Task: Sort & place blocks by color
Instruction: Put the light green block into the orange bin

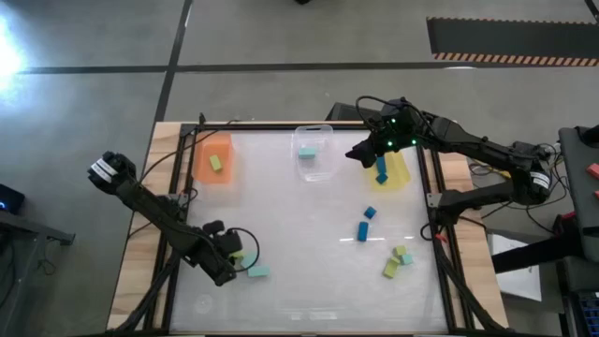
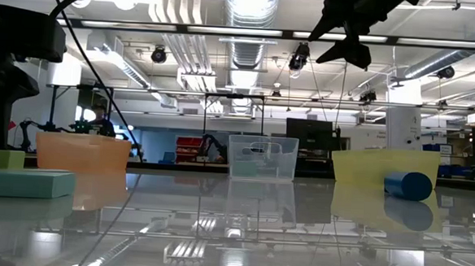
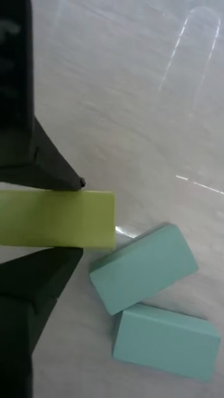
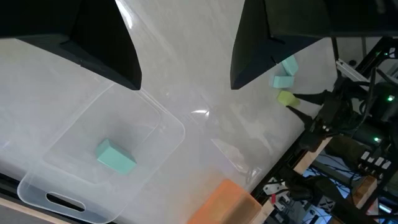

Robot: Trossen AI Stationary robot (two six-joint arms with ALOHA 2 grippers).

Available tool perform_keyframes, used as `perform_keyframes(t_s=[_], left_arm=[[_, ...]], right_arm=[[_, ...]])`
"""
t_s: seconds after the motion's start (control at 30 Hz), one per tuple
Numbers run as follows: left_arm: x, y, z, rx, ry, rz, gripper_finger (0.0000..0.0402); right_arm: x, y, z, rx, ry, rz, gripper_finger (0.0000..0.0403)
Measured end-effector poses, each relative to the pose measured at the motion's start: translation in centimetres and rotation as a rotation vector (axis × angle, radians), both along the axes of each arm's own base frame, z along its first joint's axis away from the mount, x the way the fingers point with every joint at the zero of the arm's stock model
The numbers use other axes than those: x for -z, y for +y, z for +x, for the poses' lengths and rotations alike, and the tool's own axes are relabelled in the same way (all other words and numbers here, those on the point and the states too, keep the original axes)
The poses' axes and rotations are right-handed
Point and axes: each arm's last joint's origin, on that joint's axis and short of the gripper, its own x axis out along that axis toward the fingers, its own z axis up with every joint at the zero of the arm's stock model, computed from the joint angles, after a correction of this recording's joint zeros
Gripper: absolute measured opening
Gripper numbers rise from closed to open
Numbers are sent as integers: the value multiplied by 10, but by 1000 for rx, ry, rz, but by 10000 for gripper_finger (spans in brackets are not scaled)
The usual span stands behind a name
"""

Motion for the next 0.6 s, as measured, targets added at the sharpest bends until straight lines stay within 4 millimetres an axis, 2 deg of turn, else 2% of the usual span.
perform_keyframes(t_s=[0.1,0.4,0.6], left_arm=[[-1,-1,0,2,1,-12,105],[-17,-3,3,-17,-42,-78,105],[-40,9,3,-127,-114,-162,105]], right_arm=[[0,0,0,0,0,0,237],[0,0,0,0,0,0,237],[0,0,0,4,0,6,238]])
